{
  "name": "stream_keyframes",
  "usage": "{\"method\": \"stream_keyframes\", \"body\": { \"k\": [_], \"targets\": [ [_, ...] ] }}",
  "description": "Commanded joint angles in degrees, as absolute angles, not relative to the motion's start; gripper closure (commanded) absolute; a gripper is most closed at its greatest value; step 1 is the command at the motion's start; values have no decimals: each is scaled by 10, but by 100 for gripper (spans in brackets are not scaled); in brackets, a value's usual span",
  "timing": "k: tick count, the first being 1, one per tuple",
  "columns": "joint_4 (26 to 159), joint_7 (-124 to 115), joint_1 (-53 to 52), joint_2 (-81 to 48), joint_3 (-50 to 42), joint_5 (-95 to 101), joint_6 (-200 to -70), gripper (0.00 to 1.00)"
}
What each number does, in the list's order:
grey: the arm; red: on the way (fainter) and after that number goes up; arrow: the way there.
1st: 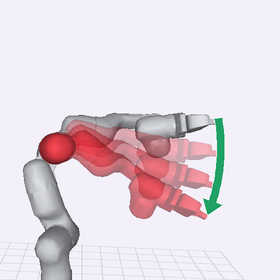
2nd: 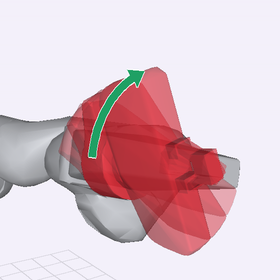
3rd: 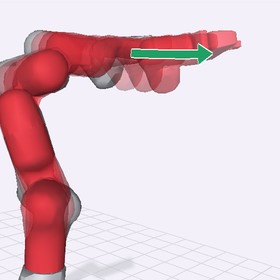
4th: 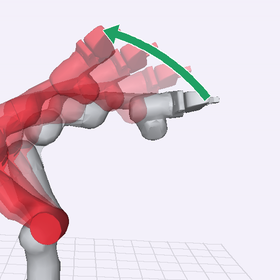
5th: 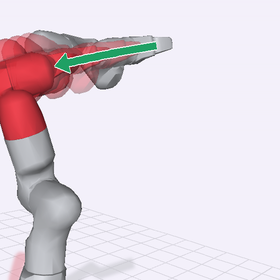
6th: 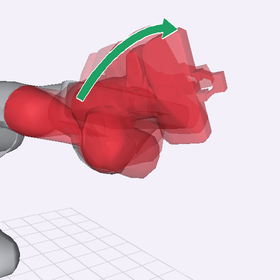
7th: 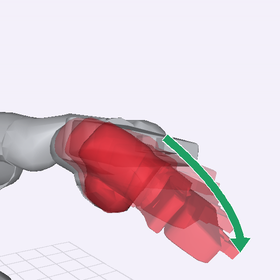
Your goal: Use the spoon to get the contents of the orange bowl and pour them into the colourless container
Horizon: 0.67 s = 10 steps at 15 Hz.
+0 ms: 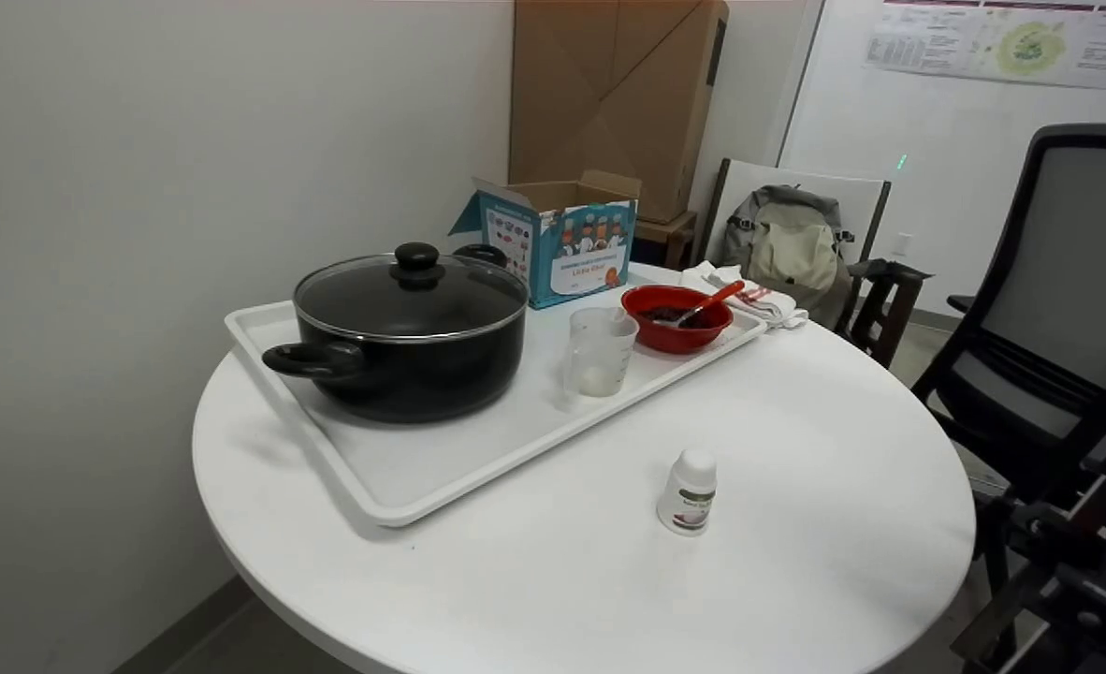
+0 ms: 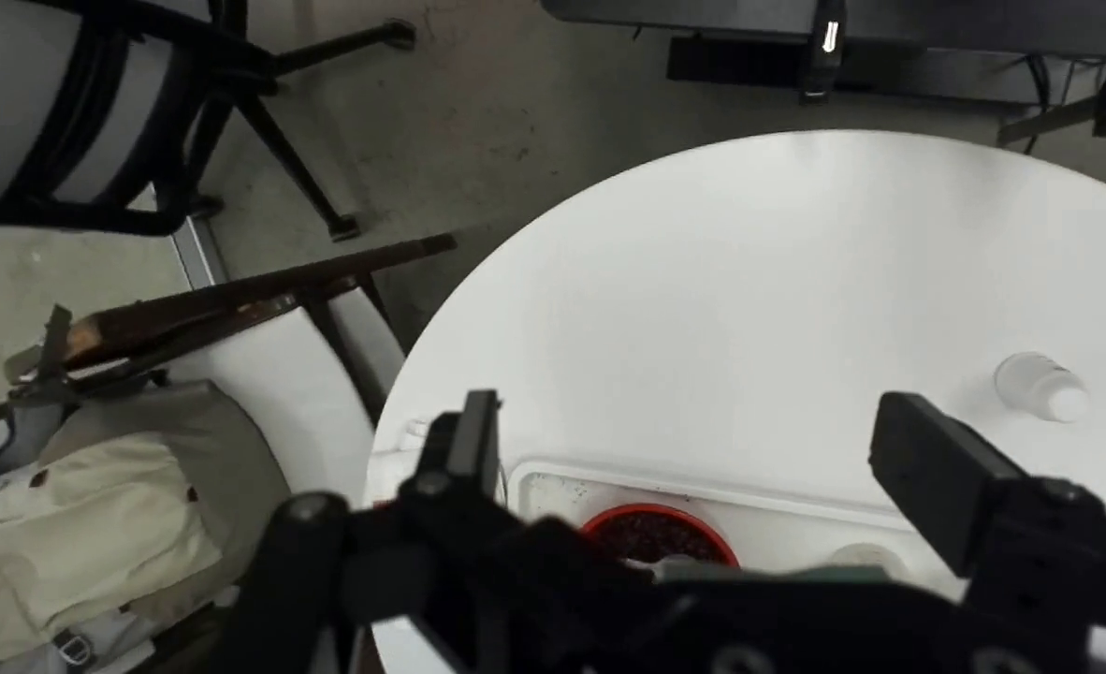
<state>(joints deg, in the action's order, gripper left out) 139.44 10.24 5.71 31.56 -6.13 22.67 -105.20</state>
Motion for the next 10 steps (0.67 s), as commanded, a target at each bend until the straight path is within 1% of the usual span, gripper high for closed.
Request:
{"method": "stream_keyframes", "body": {
  "k": [1,6,10],
  "targets": [
    [1303,222,34,213,-93,211,-1057,0],
    [1178,397,32,73,-116,211,-1052,0],
    [1081,472,51,-40,-100,272,-1055,0]
  ]
}}
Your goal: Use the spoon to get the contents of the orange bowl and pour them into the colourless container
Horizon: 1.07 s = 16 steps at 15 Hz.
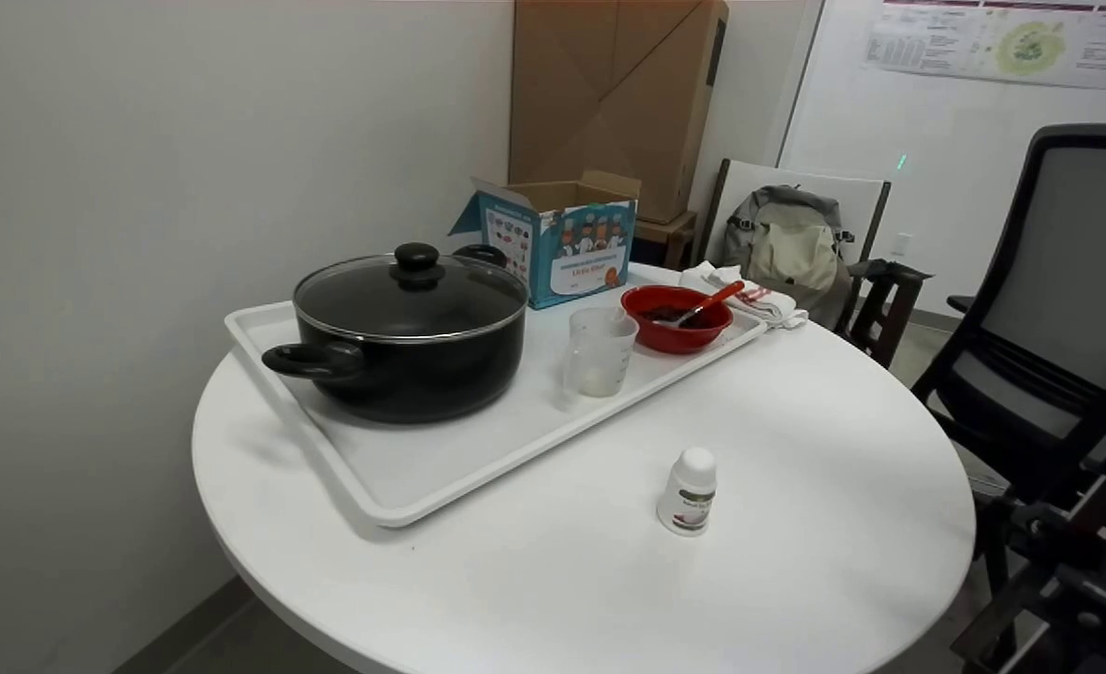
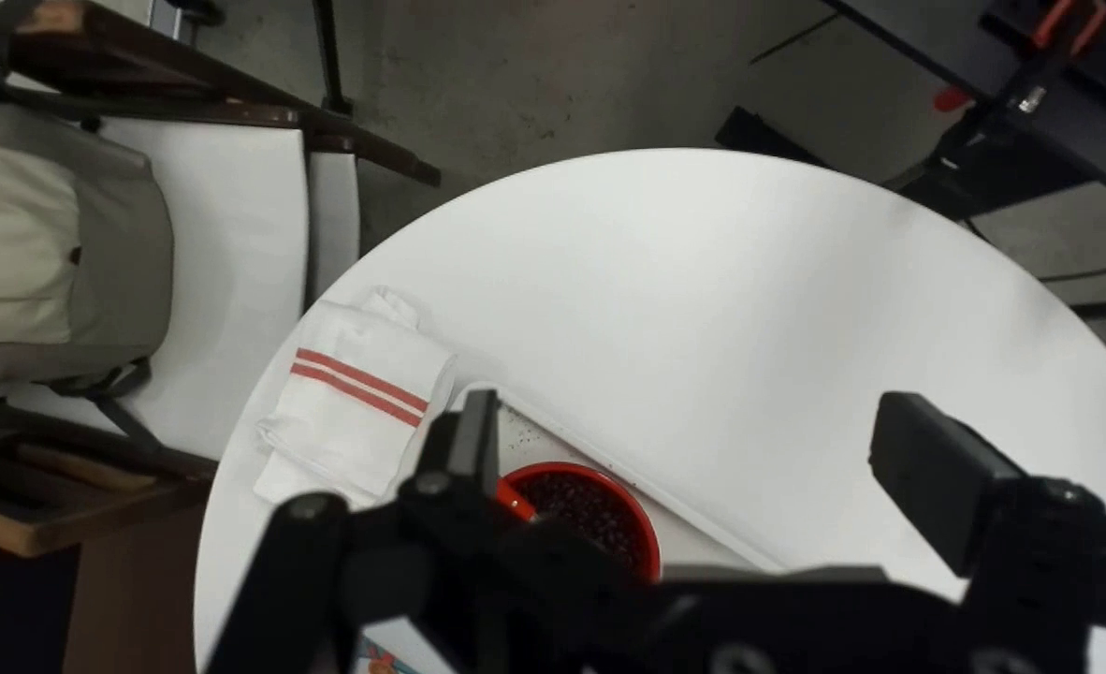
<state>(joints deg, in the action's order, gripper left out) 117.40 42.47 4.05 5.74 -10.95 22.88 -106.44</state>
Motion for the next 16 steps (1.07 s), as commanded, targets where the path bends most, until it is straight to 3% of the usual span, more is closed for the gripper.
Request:
{"method": "stream_keyframes", "body": {
  "k": [1,7,16],
  "targets": [
    [1068,467,53,-60,-96,302,-1071,0],
    [1047,437,72,-147,-95,407,-1200,0],
    [1033,535,108,-237,-82,322,-1186,0]
  ]
}}
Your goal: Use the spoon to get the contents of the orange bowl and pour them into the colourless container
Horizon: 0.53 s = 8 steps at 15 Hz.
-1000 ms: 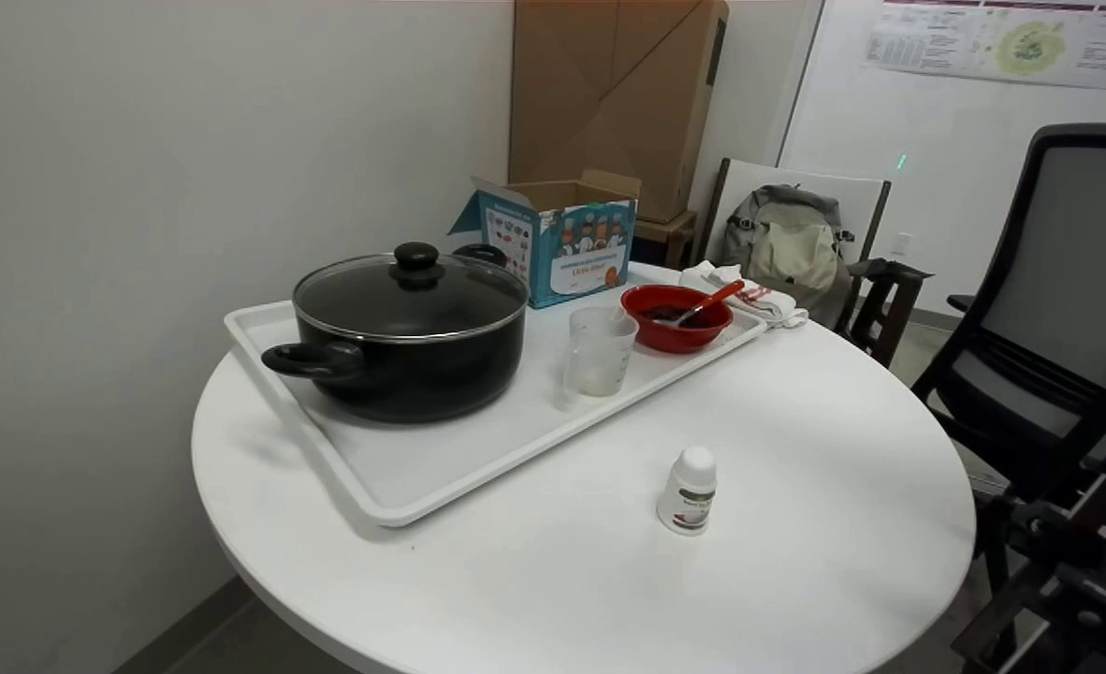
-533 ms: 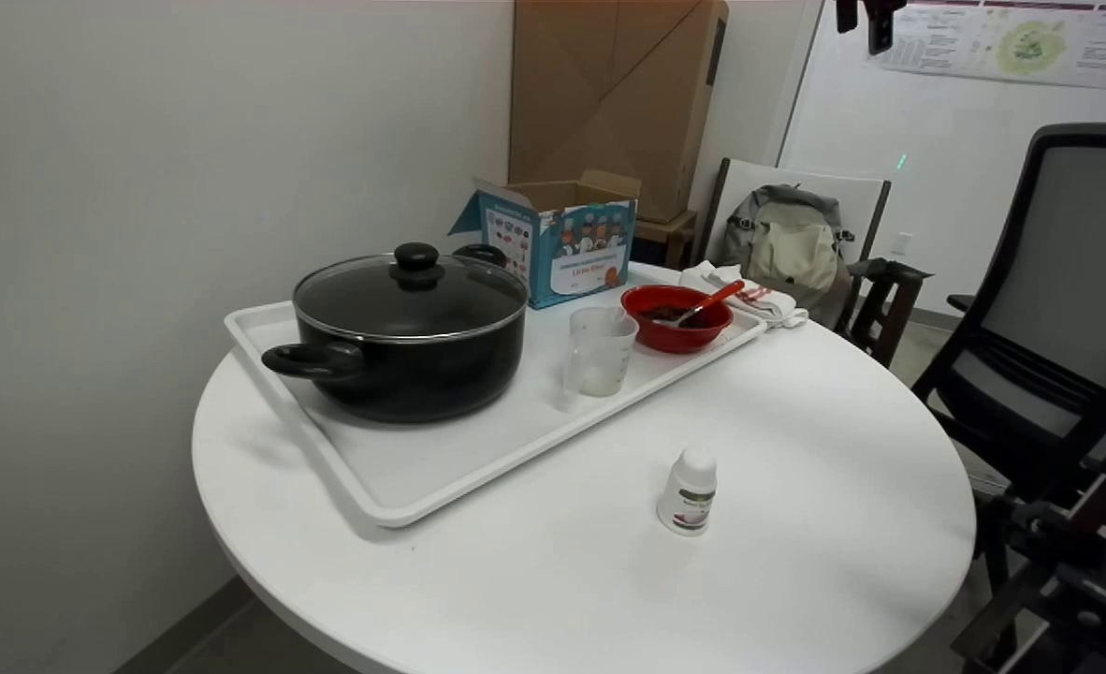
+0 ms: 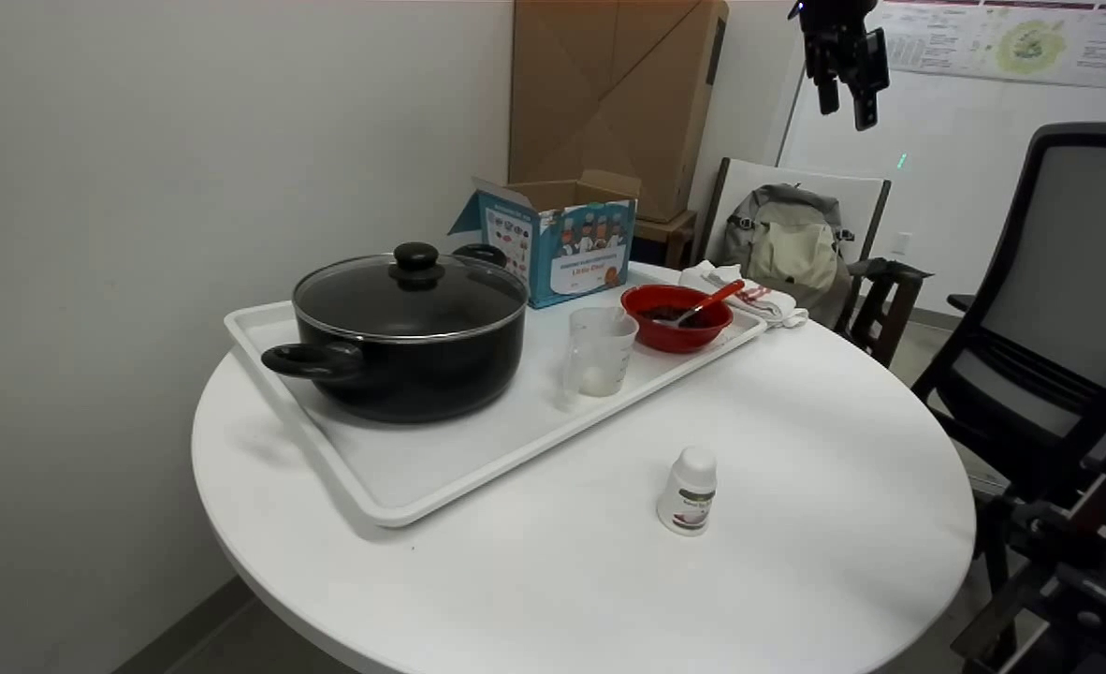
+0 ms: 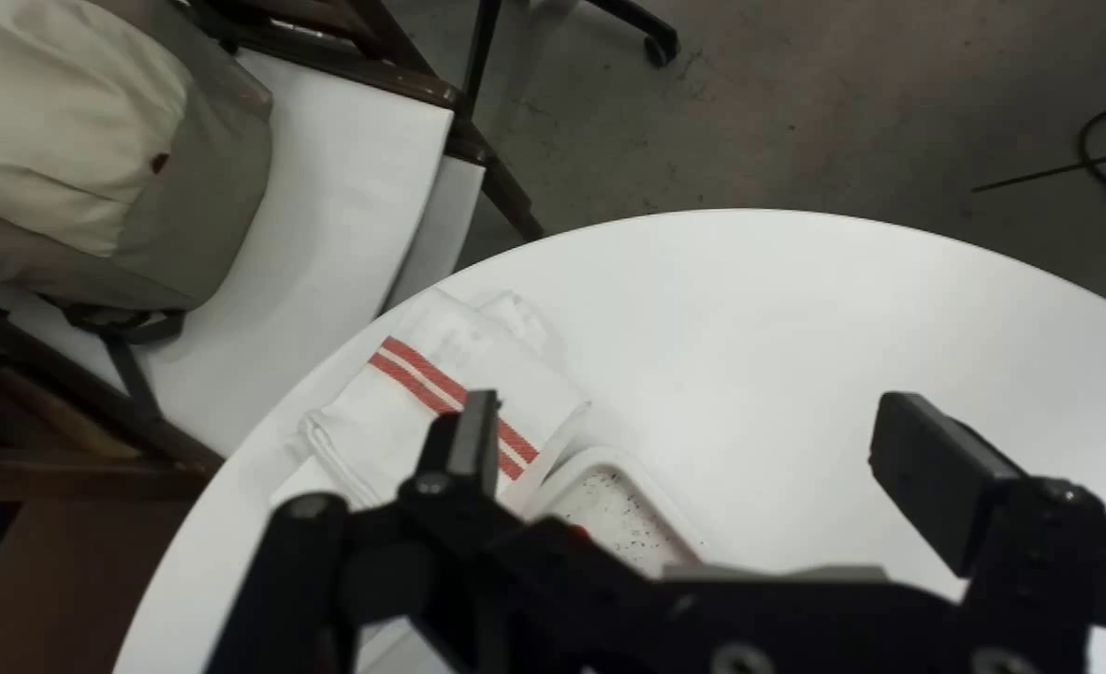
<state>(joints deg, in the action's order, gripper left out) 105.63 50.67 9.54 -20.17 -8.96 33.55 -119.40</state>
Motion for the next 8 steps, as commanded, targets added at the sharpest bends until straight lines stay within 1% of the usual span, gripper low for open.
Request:
{"method": "stream_keyframes", "body": {
  "k": [1,8],
  "targets": [
    [1032,533,108,-246,-84,327,-1189,0],
    [1004,520,99,-310,-72,335,-1199,0]
  ]
}}
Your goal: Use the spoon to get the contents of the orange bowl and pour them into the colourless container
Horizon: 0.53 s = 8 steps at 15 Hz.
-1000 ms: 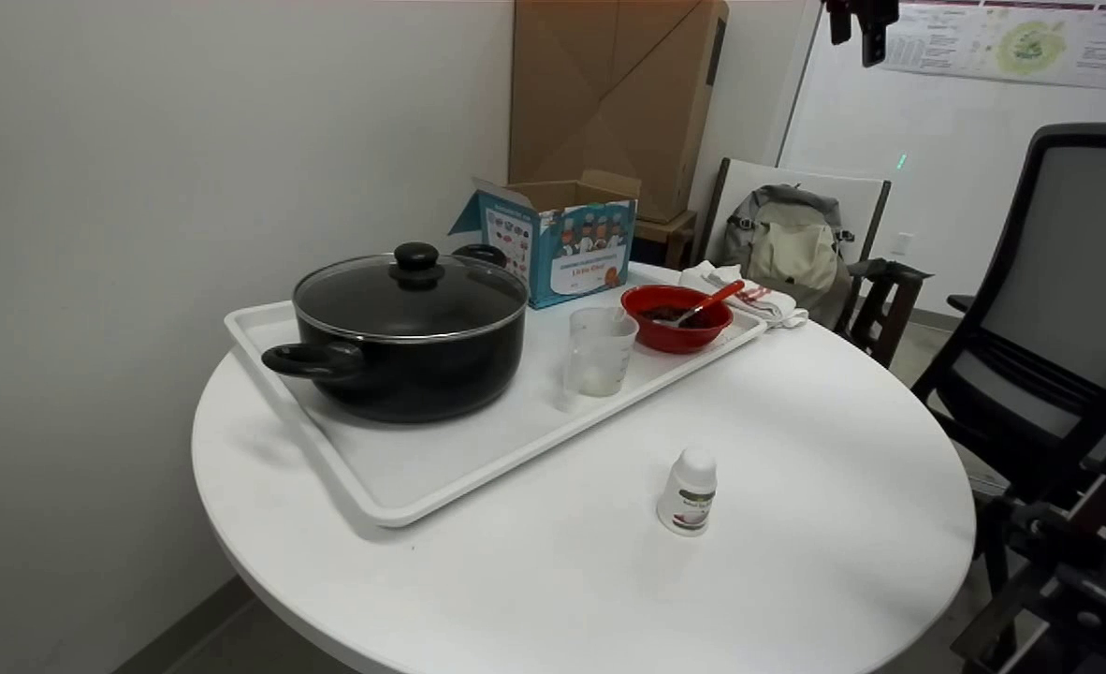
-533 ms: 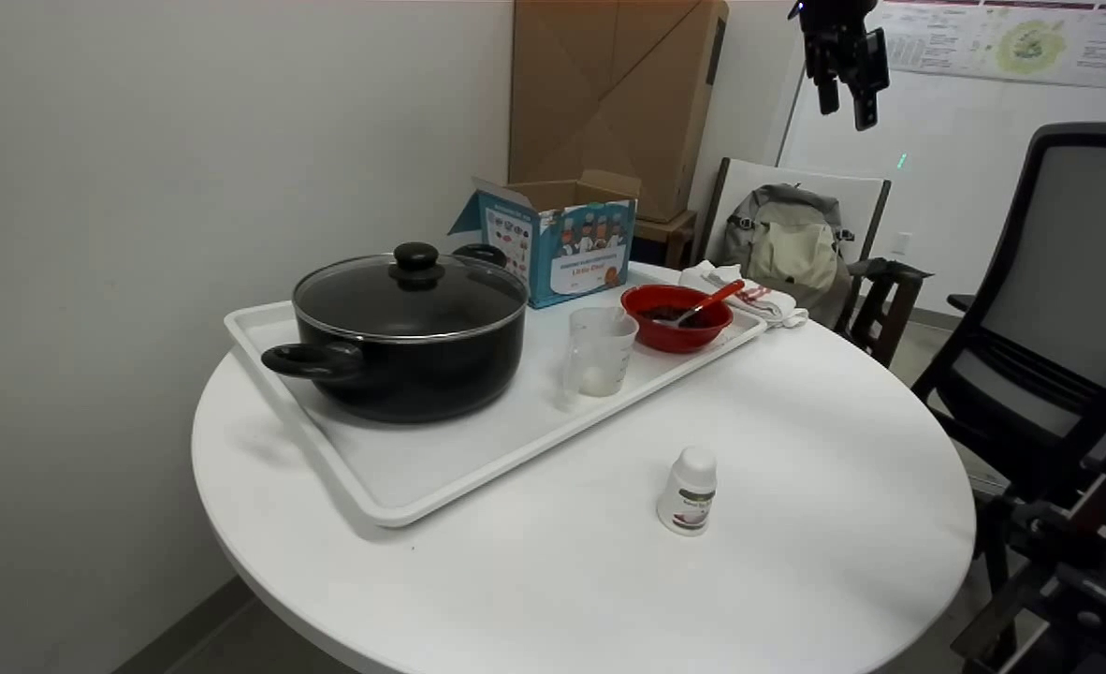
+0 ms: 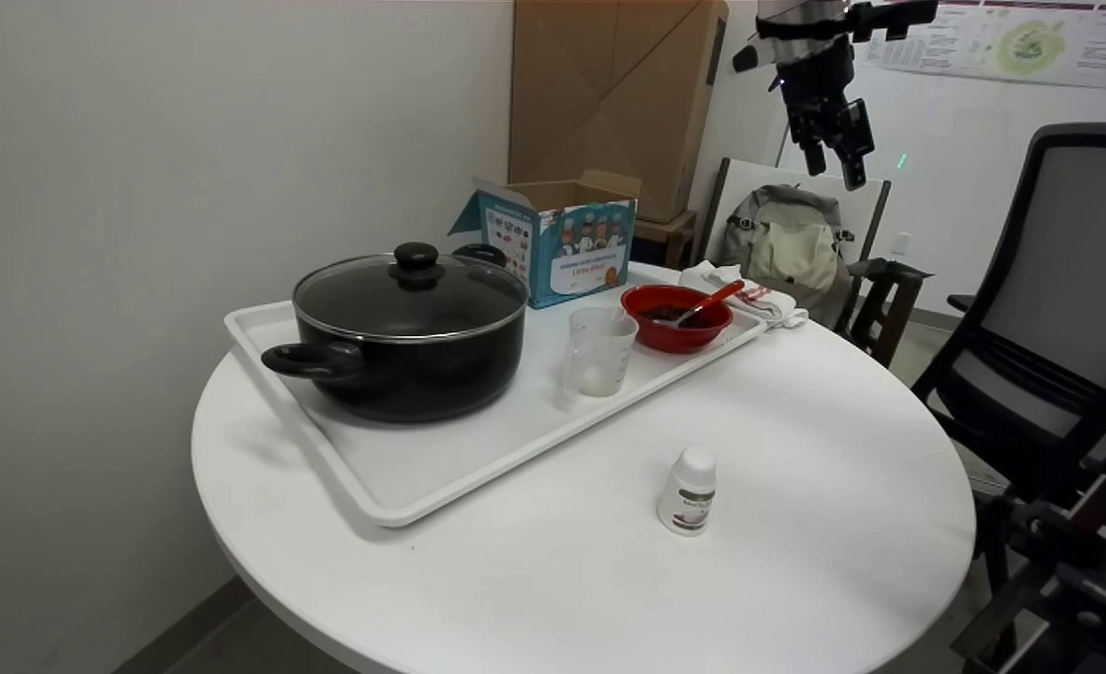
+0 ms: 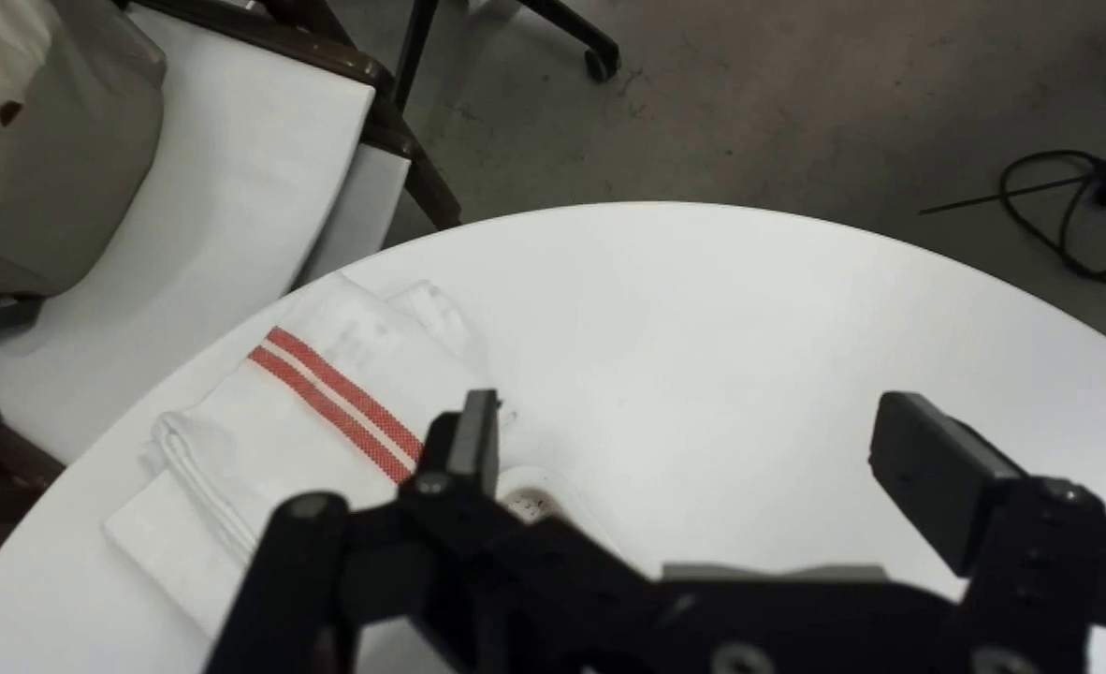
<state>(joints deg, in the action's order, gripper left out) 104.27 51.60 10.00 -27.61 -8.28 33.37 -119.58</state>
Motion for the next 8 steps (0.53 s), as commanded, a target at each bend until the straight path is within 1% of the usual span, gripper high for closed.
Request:
{"method": "stream_keyframes", "body": {
  "k": [1,8],
  "targets": [
    [996,521,96,-318,-66,329,-1199,0],
    [951,529,82,-355,-35,317,-1198,0]
  ]
}}
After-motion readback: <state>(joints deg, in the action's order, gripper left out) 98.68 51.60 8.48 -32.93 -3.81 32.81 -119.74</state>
